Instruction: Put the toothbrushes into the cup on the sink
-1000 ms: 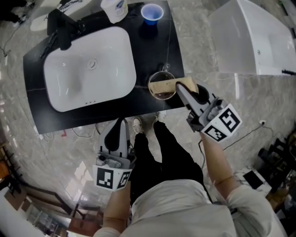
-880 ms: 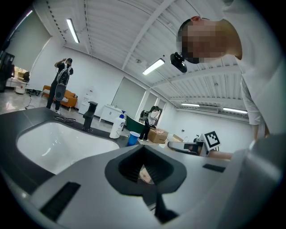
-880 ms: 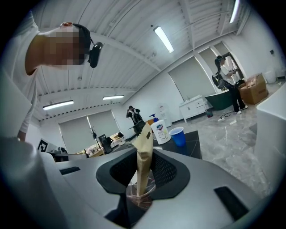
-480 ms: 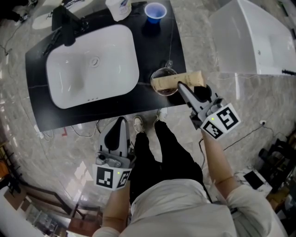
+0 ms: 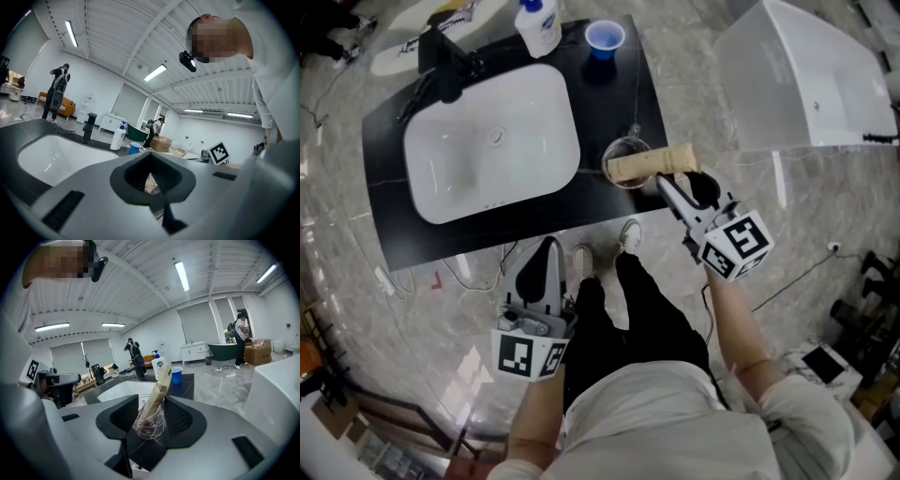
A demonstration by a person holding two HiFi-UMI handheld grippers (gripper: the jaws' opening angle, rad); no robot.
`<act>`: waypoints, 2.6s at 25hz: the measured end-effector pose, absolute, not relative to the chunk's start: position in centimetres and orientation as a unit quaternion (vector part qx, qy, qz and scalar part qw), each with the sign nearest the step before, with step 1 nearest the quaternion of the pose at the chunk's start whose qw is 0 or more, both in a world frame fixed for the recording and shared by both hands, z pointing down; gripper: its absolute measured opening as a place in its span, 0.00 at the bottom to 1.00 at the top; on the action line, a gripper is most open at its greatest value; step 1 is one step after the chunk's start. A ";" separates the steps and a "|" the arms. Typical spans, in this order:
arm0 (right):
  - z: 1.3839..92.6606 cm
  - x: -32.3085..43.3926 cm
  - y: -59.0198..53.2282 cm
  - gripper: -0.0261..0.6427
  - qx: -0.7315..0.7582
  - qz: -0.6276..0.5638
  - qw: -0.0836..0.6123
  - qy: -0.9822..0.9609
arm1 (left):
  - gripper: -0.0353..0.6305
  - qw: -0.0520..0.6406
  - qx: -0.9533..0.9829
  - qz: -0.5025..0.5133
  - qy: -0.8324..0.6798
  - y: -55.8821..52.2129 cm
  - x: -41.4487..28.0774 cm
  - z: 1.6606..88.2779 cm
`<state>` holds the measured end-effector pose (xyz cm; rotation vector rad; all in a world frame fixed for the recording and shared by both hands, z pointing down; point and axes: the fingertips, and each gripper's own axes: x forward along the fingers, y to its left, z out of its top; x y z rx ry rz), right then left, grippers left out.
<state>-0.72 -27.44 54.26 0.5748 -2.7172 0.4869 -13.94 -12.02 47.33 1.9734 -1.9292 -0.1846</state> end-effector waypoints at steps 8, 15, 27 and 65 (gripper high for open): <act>52.6 0.7 -25.4 0.31 0.221 0.151 0.174 -0.948 | 0.06 0.165 0.715 -0.076 -0.676 -10.5 -13.2 44.8; 49.9 1.8 -23.0 0.31 0.235 0.143 0.177 -0.945 | 0.06 0.148 0.724 -0.082 -0.669 -9.0 -13.0 42.3; 46.0 2.4 -19.7 0.20 0.241 0.126 0.172 -0.947 | 0.06 0.122 0.738 -0.080 -0.659 -7.4 -12.7 40.1; 40.6 1.1 -11.9 0.12 0.213 0.089 0.140 -0.963 | 0.06 0.111 0.728 -0.057 -0.674 -3.7 -14.3 40.1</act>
